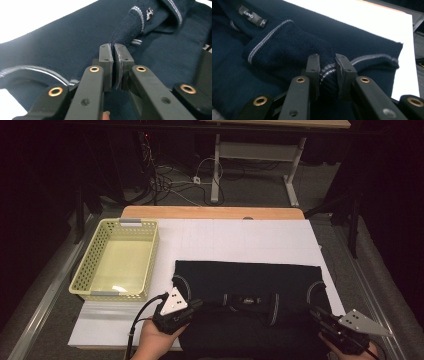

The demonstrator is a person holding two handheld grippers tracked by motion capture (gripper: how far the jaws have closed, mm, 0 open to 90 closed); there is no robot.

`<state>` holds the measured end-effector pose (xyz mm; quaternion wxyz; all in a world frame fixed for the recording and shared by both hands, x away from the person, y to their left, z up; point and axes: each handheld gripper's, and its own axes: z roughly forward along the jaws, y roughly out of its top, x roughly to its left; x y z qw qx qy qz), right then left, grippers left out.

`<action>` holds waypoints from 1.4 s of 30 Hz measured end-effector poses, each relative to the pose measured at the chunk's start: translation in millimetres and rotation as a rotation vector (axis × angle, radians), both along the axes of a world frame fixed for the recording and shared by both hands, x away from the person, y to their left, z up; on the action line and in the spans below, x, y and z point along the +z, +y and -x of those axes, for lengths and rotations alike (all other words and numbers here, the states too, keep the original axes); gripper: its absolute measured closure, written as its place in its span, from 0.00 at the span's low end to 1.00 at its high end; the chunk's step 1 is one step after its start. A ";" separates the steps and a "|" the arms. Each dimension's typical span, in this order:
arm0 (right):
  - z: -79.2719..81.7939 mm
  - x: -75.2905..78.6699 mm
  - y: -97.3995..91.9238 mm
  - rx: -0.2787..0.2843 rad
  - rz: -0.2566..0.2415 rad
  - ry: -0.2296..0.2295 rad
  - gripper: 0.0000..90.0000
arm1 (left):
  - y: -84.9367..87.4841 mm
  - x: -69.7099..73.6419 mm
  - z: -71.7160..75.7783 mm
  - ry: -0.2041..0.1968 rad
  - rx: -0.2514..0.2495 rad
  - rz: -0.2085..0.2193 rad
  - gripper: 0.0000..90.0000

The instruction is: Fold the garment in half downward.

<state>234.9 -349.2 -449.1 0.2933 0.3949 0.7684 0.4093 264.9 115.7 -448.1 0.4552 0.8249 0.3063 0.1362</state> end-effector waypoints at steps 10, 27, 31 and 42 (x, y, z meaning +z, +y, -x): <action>32.7 1.6 -3.9 0.004 0.026 -0.044 0.84 | 1.3 -3.2 29.6 0.009 -0.069 -0.049 0.92; 52.3 -4.1 -17.2 -0.015 -0.065 -0.012 0.60 | 4.6 -17.9 45.2 0.062 -0.057 0.024 0.58; 49.8 -7.2 -20.1 -0.025 -0.074 0.006 0.55 | 14.3 -19.8 40.5 0.075 -0.034 0.068 0.47; 40.9 -16.2 -25.3 -0.032 -0.098 0.031 0.36 | 39.6 -26.4 21.7 0.078 0.072 0.097 0.19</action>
